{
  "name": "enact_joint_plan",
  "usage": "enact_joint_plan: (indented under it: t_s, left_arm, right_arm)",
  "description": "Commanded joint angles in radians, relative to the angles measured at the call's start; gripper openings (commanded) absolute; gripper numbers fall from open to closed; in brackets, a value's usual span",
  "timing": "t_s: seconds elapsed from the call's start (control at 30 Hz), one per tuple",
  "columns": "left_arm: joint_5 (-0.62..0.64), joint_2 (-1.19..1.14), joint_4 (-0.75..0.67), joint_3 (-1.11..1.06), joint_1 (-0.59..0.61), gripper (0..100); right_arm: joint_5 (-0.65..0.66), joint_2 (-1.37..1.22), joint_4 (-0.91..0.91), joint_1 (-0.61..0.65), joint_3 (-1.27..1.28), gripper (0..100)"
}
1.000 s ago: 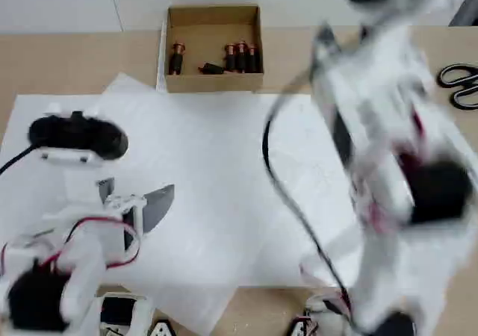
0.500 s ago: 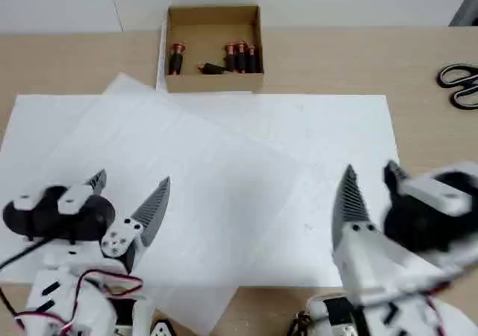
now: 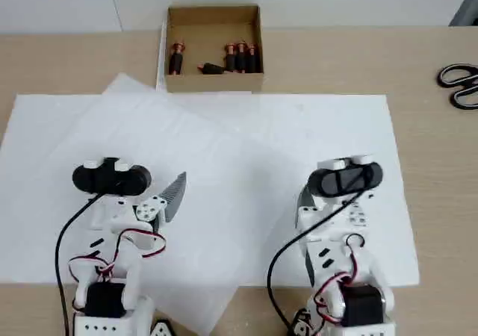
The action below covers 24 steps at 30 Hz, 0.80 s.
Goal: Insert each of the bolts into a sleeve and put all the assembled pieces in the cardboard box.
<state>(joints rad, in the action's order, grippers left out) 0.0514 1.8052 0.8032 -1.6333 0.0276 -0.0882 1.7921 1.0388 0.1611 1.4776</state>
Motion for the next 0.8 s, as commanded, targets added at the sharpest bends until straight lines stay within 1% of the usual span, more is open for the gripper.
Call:
enact_joint_plan:
  t_s: [0.0,0.2,0.3,0.77]
  left_arm:
    - [0.002,0.012,-0.028,-0.027,-0.002,31]
    - [0.002,0.011,0.031,-0.048,-0.002,31]
    - [0.002,0.011,0.087,-0.048,-0.002,31]
    - [0.002,0.011,0.089,-0.048,0.005,31]
  right_arm:
    - [0.009,0.013,-0.022,-0.010,0.046,17.8]
    - [0.005,0.013,-0.021,-0.012,0.161,17.8]
    - [0.003,0.015,-0.027,-0.010,0.183,17.8]
    - [0.003,0.015,-0.028,-0.010,0.178,17.8]
